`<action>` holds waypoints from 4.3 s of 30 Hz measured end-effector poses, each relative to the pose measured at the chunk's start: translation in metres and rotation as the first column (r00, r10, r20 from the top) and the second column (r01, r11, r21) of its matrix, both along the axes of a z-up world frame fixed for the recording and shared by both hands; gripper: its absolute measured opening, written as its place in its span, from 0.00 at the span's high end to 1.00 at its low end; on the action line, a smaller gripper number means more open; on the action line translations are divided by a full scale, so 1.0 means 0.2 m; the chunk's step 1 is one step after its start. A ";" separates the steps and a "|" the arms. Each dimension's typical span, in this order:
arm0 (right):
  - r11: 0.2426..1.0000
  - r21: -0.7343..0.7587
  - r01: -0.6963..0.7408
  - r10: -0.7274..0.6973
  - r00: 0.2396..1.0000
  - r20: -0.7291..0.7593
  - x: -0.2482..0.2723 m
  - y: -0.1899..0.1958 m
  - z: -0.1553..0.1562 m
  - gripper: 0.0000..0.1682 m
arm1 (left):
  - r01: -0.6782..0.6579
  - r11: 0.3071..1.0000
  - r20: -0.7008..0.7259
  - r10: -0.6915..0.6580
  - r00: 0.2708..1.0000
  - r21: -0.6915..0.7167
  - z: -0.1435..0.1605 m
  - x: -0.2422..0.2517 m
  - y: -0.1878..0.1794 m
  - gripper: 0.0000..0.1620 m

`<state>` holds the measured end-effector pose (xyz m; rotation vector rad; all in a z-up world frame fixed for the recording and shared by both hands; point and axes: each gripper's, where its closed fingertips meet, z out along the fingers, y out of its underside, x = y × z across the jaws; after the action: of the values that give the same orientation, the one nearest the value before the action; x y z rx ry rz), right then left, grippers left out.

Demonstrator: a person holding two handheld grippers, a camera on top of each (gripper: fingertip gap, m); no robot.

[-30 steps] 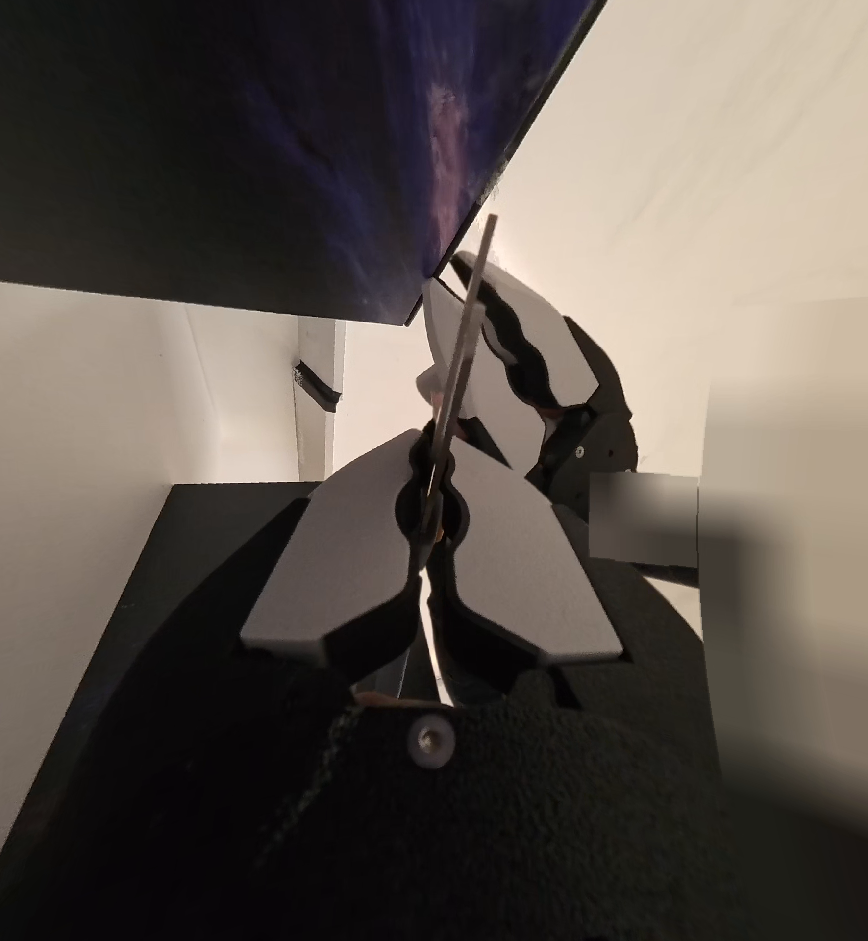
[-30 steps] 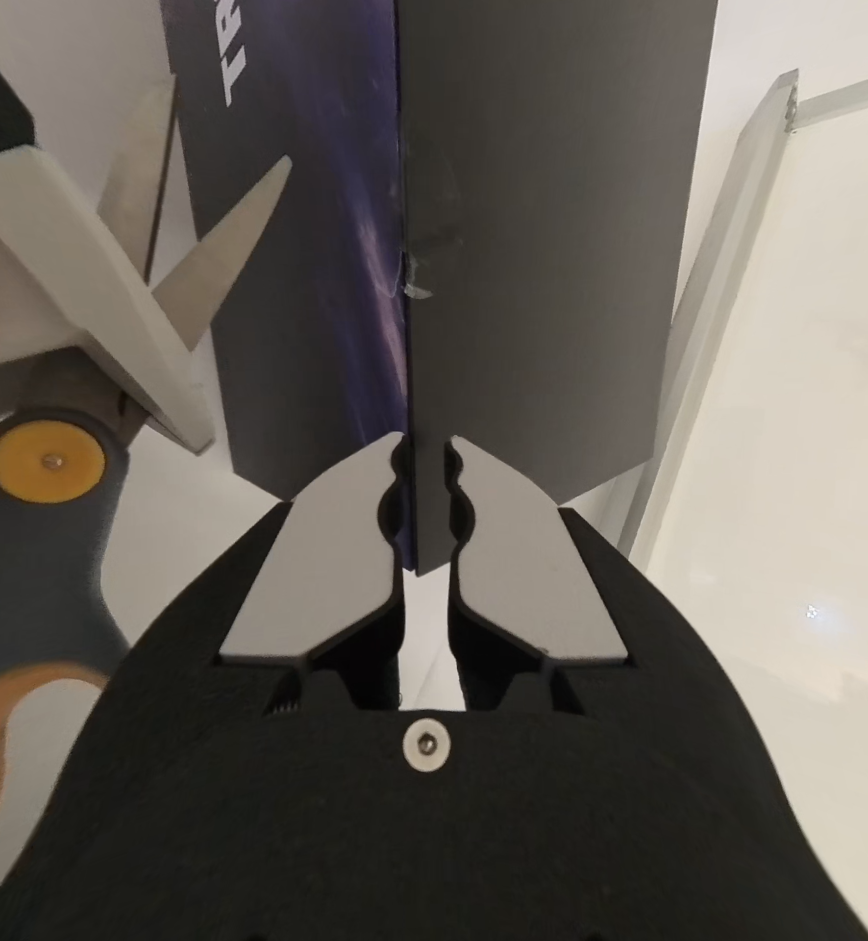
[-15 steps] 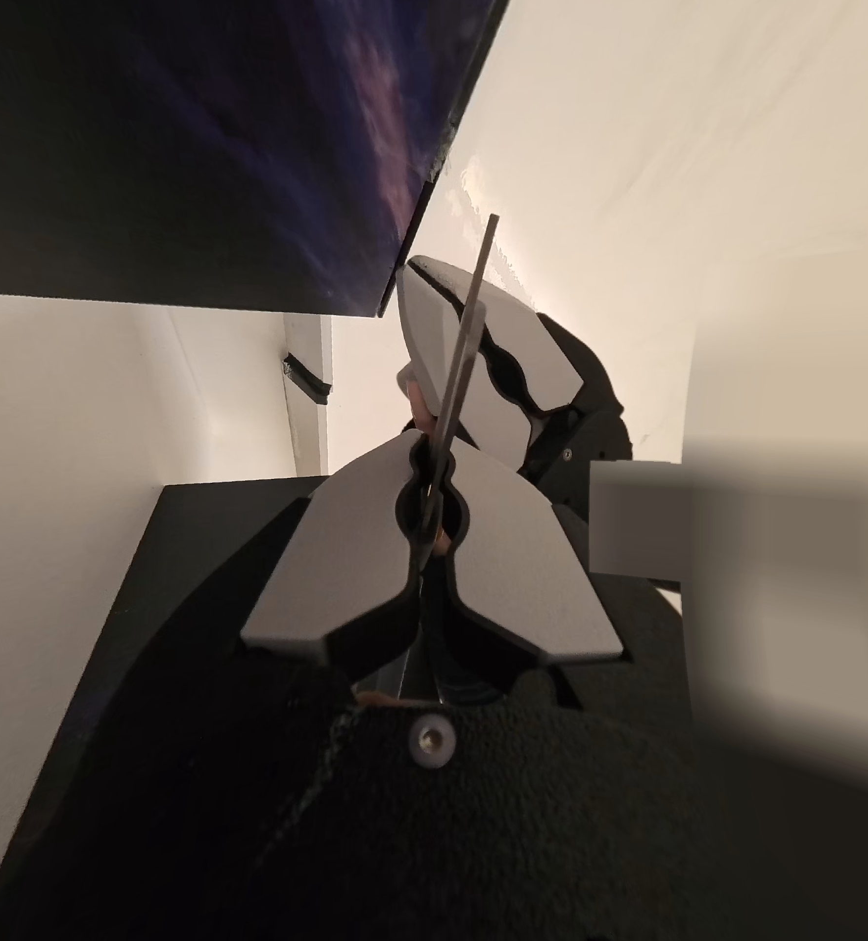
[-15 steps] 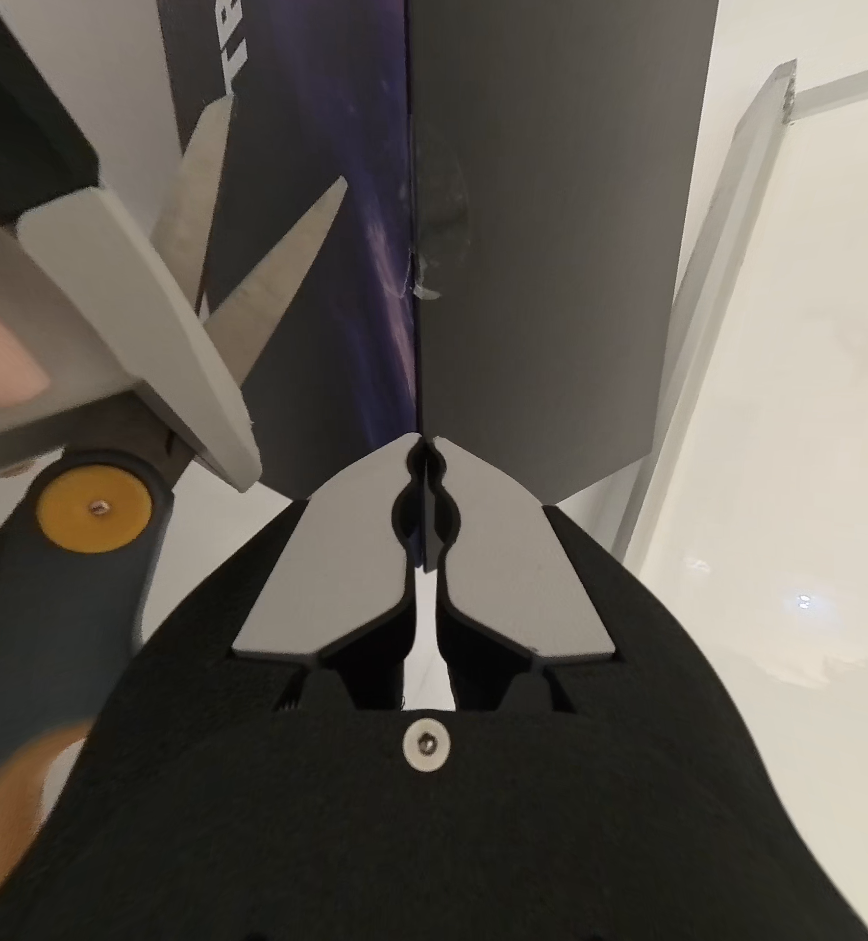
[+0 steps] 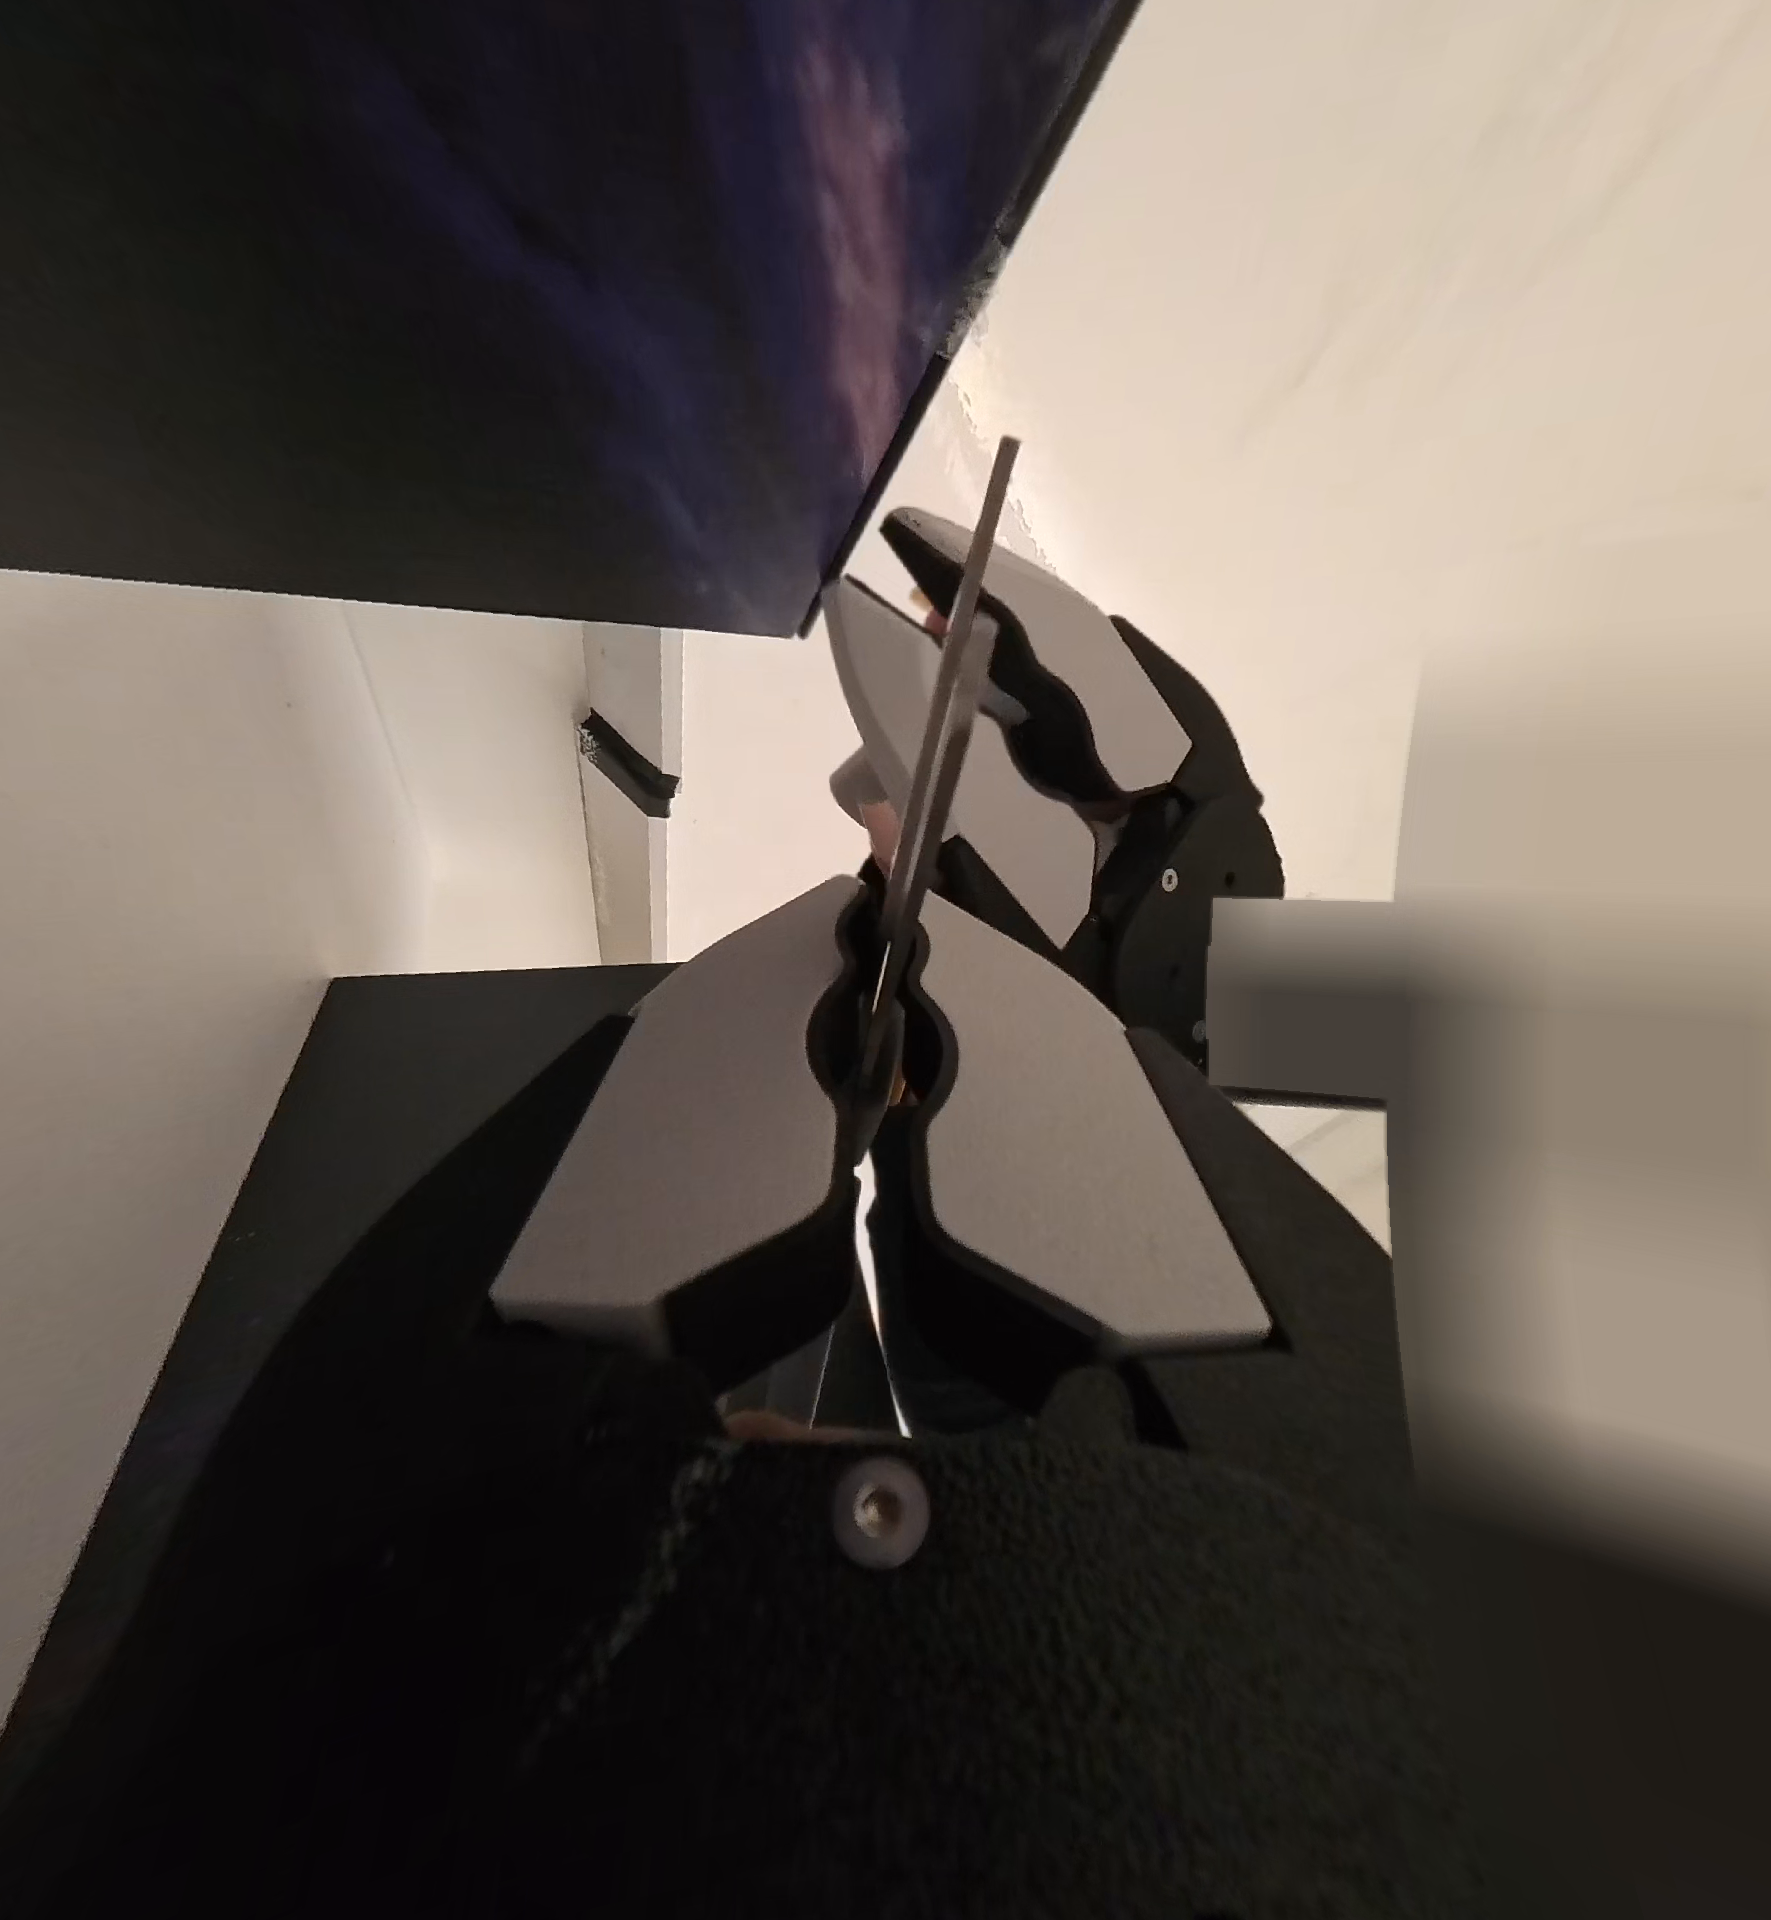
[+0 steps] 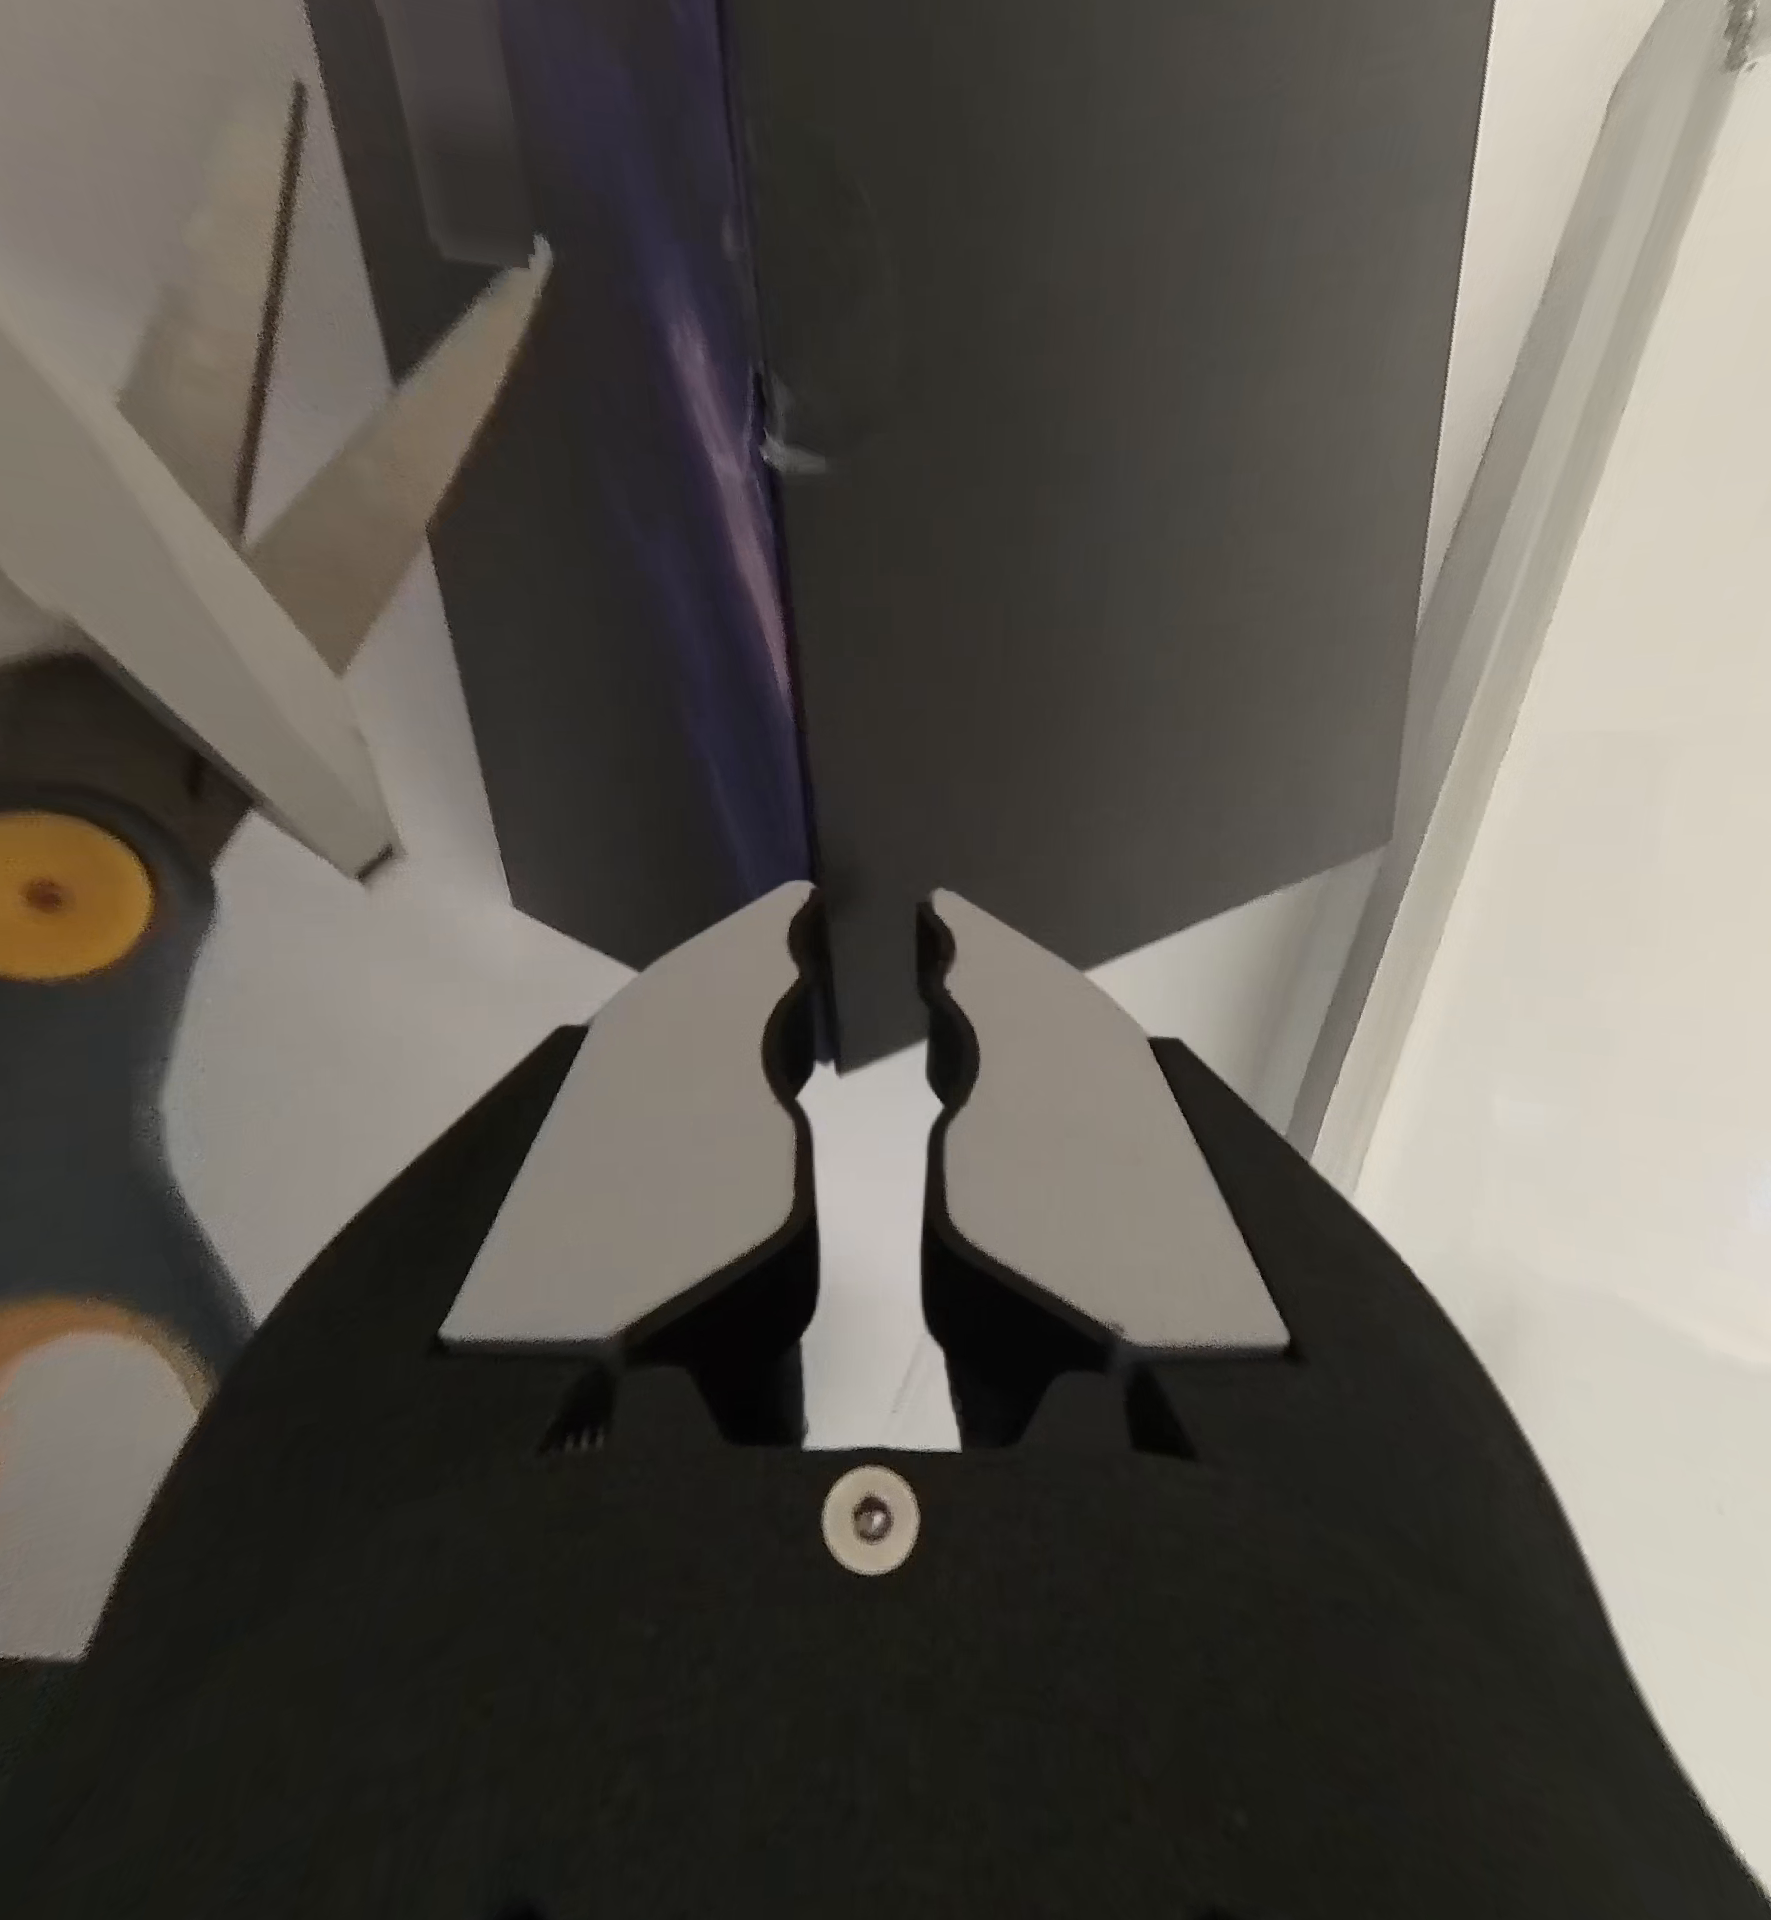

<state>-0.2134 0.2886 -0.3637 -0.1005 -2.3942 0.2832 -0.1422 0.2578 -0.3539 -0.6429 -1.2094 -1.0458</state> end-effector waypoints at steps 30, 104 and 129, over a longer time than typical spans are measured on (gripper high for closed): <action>0.998 0.024 -0.066 0.067 0.997 -0.028 0.02 0.17 -0.03 0.94 | -0.003 1.000 0.022 0.003 1.000 -0.013 -0.02 0.01 0.01 1.00; 0.984 -0.130 -0.126 0.107 0.984 -0.143 0.04 0.14 -0.01 0.99 | 0.073 0.997 -0.033 -0.074 0.997 -0.023 0.03 -0.02 0.08 1.00; 0.980 -0.164 -0.111 0.094 0.990 -0.109 0.04 0.14 0.00 0.99 | 0.028 0.999 0.050 -0.026 0.998 -0.036 0.02 -0.13 0.07 1.00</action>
<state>-0.2059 0.3161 -0.3644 -0.0396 -2.2753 0.5288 -0.1682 0.2718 -0.3490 -0.6672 -1.2685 -1.0697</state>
